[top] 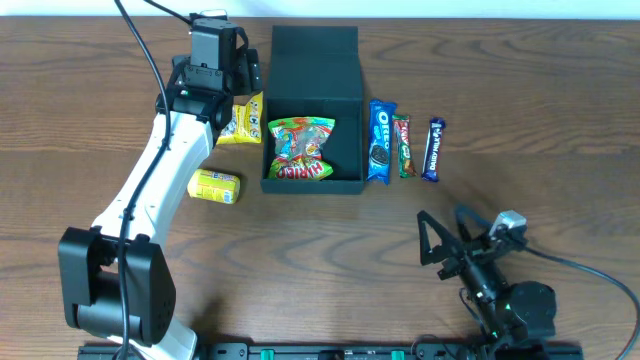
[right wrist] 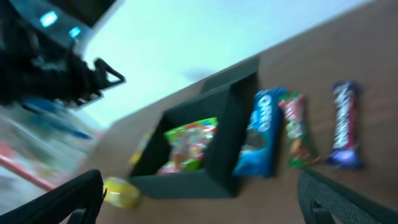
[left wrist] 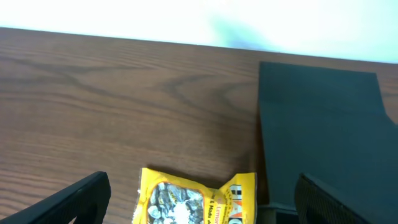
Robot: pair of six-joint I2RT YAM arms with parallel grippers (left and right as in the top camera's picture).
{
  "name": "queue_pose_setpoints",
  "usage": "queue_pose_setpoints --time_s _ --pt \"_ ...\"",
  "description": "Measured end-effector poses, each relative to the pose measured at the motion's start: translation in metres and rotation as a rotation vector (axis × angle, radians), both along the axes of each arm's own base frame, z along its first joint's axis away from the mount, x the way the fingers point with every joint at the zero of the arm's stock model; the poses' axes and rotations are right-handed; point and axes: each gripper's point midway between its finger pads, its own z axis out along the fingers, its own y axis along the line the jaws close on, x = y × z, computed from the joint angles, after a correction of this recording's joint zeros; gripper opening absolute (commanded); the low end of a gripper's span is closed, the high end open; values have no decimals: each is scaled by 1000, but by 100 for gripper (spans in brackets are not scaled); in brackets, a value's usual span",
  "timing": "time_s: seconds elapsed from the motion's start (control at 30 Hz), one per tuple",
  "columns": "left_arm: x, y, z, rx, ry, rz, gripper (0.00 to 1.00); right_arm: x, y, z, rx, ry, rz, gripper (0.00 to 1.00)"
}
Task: Pack container
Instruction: 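Reach right gripper to the blue Oreo pack and grasp it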
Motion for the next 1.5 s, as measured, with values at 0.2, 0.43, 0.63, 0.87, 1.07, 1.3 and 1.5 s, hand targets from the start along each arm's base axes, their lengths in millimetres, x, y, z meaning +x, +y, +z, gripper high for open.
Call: queue_pose_setpoints --time_s 0.2,0.43,0.63,0.87,1.07,1.3,1.5 --pt "-2 -10 -3 -25 17 -46 95 4 -3 50 89 -172 -18 99" --pt "-8 -15 -10 -40 54 -76 95 48 8 76 -29 -28 18 99" --pt "-12 -16 -15 -40 81 -82 95 130 34 68 -237 281 172 99" --pt "-23 -15 -25 -30 143 -83 95 190 47 -1 -455 613 217 100" --pt "-27 -14 -29 -26 167 -83 95 200 63 -68 -583 752 268 93" --pt "-28 -14 -30 -29 169 -86 95 193 63 -118 -648 869 287 86" --pt "-28 -16 -30 -36 171 -93 95 190 68 -139 -689 902 294 81"
